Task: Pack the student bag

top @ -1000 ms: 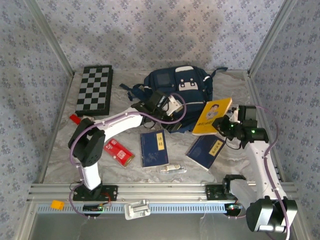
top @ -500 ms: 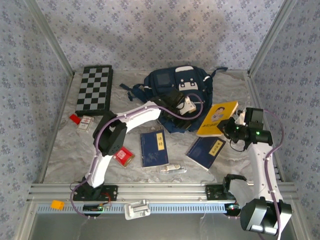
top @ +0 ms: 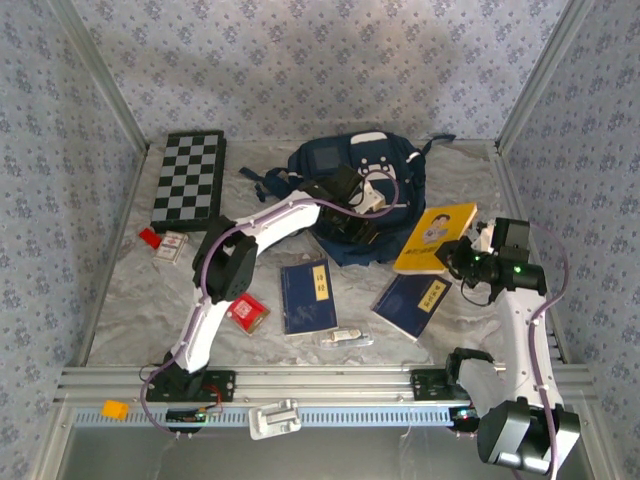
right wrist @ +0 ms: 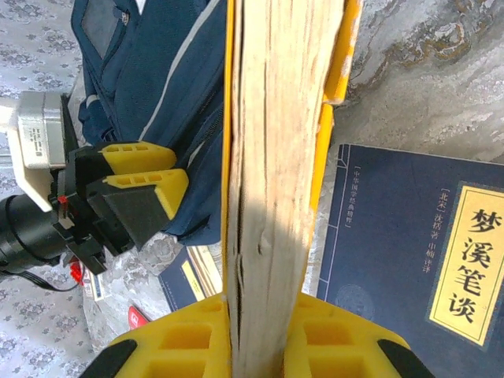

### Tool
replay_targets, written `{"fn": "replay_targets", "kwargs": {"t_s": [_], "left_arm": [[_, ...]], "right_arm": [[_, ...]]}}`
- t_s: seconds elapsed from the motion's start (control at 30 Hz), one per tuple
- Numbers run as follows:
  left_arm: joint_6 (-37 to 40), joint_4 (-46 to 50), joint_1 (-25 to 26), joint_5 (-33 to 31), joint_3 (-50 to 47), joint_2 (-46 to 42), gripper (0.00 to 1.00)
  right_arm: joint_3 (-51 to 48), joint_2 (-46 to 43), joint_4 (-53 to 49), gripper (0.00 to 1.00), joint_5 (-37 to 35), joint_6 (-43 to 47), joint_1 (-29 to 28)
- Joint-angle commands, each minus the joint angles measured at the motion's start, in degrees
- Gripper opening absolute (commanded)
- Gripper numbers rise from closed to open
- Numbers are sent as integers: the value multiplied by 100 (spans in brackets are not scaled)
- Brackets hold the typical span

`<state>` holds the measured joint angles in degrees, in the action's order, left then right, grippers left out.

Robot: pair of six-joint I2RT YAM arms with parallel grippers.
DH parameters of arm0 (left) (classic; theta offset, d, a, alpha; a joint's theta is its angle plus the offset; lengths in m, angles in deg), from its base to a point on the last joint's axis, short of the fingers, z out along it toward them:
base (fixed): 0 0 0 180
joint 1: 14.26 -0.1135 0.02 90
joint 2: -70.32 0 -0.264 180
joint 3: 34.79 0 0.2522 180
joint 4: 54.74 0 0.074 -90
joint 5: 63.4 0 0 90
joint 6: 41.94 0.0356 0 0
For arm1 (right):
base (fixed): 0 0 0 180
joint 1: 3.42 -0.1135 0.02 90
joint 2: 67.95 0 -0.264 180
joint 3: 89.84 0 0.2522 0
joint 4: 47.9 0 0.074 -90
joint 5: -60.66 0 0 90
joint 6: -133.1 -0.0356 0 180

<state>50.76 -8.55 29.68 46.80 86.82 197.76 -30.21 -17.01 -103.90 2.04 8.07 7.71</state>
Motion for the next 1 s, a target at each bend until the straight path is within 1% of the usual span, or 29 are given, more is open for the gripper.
{"fn": "replay_targets", "kwargs": {"t_s": [0.0,0.1,0.2,0.23,0.33,0.37,0.47,0.57,0.8,0.97], "left_arm": [[-195,95,-42,45,122,82,38],[-43,132,50,-7,139,160,35],[79,164,151,-192,191,254,30],[113,193,166,-208,249,300,27],[143,341,180,-243,355,377,12],[145,376,181,-269,534,355,8],[167,418,161,-328,555,173,0],[111,429,162,-513,561,-118,0],[79,404,153,-662,618,-705,0],[-13,469,154,-807,772,-916,0]], "right_arm": [[-15,-125,176,0,220,171,51],[-33,-137,179,0,215,172,56],[-39,-137,219,0,220,163,64],[-43,-139,240,0,220,154,66],[-43,-137,238,0,220,154,69],[-50,-137,234,0,220,167,69],[-34,-129,215,0,220,210,71],[-16,-128,214,0,276,237,63],[-55,-83,277,0,525,268,2],[-102,83,423,0,545,230,-313]]}}
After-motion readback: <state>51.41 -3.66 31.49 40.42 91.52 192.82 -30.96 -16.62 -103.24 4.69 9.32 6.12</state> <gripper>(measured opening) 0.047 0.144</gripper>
